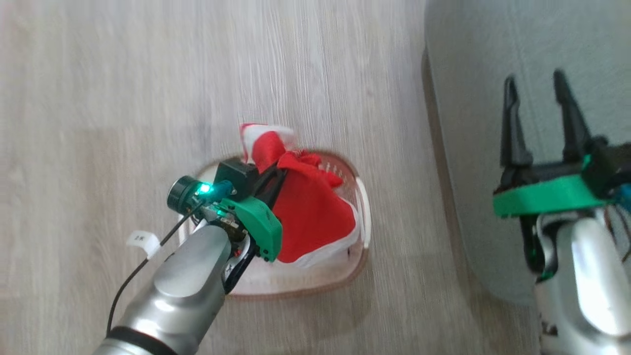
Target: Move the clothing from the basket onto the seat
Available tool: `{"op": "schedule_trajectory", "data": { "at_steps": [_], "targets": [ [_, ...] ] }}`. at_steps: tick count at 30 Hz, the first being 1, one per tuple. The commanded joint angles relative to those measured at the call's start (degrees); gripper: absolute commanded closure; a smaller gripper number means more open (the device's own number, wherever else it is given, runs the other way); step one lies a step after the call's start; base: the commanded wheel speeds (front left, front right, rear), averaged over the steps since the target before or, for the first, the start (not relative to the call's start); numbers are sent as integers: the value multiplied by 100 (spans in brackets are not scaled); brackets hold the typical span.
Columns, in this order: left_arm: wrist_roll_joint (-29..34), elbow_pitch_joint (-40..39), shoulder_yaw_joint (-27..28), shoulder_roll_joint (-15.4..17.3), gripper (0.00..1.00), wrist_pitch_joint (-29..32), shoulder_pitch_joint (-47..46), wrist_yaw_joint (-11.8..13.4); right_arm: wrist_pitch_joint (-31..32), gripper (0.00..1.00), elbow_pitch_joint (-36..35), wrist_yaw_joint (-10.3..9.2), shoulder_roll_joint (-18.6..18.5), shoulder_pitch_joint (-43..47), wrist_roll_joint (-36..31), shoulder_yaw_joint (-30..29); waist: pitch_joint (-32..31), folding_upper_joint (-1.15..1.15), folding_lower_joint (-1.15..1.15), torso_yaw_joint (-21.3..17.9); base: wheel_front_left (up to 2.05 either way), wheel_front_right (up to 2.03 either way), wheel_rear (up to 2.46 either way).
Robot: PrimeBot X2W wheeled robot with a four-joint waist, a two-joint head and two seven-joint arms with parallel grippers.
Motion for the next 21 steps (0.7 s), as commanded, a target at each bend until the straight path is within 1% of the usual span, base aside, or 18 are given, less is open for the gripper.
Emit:
{"op": "schedule_trajectory", "data": {
  "at_steps": [1, 6, 13, 16, 21],
  "targets": [
    [11, -258, 238, 129, 100, -78, -49, 34, -36, 0, -120, -1, -12, 117, -20, 125, -619, -1, 0, 117, 0, 0, 0],
    [-27, -591, 418, 198, 100, -78, 3, 61, -36, 0, 47, -1, -12, 494, -44, 147, -1254, -1, 0, 202, 0, 0, 0],
    [-146, -810, 541, 291, 100, 16, -197, 67, -36, 0, 245, -1, -12, 903, -42, 297, -1964, -1, 0, 258, 0, 0, 0],
    [-180, -915, 559, 323, 100, 115, -313, 62, -36, 0, 316, -1, -12, 984, -19, 425, -2191, -1, 0, 261, 0, 0, 0],
    [-244, -1109, 605, 328, 100, 233, -516, 73, -36, 0, 393, -1, -12, 942, 16, 689, -2366, -1, 0, 292, 0, 0, 0]
  ]
}}
